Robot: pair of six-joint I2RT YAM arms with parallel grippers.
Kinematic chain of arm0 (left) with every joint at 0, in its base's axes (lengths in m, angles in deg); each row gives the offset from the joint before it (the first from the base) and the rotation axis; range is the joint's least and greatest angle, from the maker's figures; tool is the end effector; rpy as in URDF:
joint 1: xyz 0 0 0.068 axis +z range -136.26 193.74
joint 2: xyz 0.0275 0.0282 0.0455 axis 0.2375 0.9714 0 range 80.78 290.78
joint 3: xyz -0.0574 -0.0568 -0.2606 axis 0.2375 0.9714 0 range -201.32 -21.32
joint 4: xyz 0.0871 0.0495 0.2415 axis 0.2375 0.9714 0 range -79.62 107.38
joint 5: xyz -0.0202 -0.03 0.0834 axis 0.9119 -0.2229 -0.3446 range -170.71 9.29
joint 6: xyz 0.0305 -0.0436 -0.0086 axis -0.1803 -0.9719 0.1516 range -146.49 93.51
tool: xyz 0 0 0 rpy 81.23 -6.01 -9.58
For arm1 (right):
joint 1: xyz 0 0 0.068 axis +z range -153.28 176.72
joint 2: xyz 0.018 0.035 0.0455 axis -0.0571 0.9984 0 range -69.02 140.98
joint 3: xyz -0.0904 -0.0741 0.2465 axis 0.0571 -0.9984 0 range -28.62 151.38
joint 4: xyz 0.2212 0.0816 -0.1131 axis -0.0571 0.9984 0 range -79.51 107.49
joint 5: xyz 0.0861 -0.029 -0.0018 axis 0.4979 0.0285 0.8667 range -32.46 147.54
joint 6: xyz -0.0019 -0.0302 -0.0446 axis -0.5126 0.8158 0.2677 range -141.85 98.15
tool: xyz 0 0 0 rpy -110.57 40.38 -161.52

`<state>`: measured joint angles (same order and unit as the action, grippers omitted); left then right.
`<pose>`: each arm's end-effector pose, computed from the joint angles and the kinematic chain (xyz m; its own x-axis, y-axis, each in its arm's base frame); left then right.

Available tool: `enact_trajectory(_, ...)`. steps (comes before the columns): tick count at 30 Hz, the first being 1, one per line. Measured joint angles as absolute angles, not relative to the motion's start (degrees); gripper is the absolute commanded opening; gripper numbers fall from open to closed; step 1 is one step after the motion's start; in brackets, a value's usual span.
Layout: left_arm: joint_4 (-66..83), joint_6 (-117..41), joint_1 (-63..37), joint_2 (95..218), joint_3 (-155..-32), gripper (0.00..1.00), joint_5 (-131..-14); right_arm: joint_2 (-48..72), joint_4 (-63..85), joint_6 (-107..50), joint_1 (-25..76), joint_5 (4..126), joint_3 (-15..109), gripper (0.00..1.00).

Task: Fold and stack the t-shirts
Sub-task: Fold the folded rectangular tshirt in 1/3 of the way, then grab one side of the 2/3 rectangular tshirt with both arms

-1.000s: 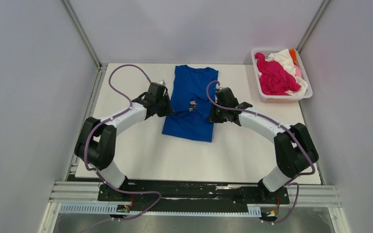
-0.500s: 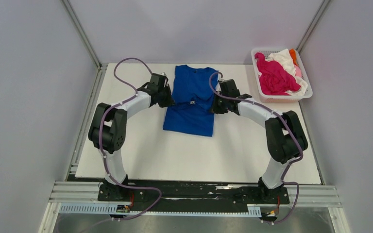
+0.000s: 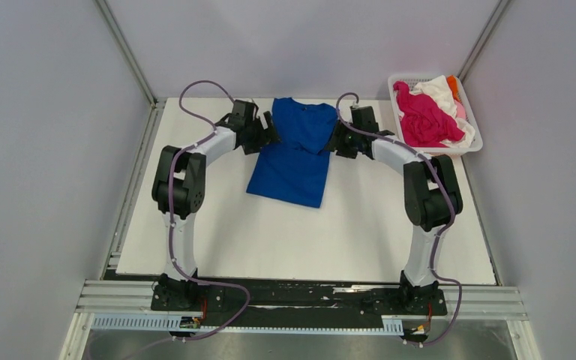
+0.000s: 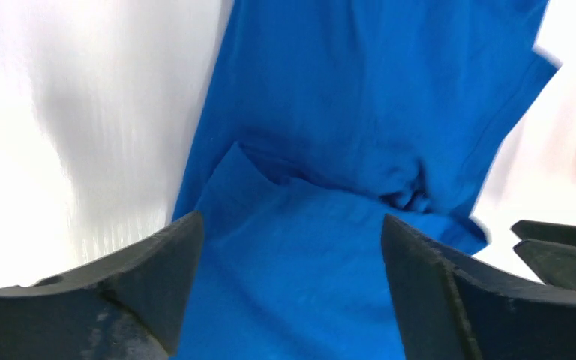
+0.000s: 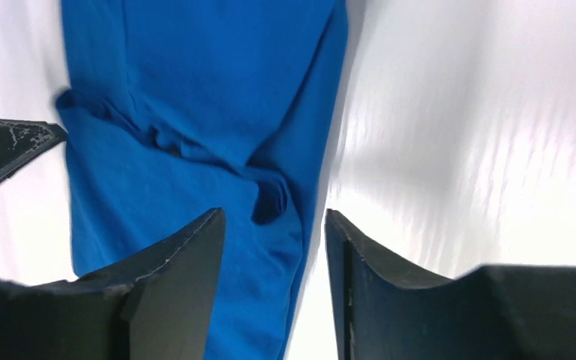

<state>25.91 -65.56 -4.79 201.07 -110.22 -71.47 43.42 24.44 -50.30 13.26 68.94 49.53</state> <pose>0.4419 -0.1542 0.1854 -0.8009 -0.3877 -0.4563 -0.1123 0.8458 -0.5215 0.4098 0.1290 0.1878 -0.8218 0.2432 -0.5153 -0.0155 0.8945 0.4468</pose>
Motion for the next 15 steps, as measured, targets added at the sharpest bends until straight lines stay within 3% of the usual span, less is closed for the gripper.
enact_trajectory(5,25.4,-66.8,-1.7,202.0,-114.9,1.00,-69.9,43.9,21.8,-50.7,10.3,70.7,51.8,0.75)
enact_trajectory(11,25.7,-66.1,-0.2,200.4,-114.3,1.00,-69.1,37.8,19.3,-50.4,10.3,73.2,43.1,0.79)
enact_trajectory(15,26.4,-65.4,-0.5,192.8,-103.1,1.00,-68.6,31.7,19.1,-50.2,12.1,75.5,35.6,0.79)
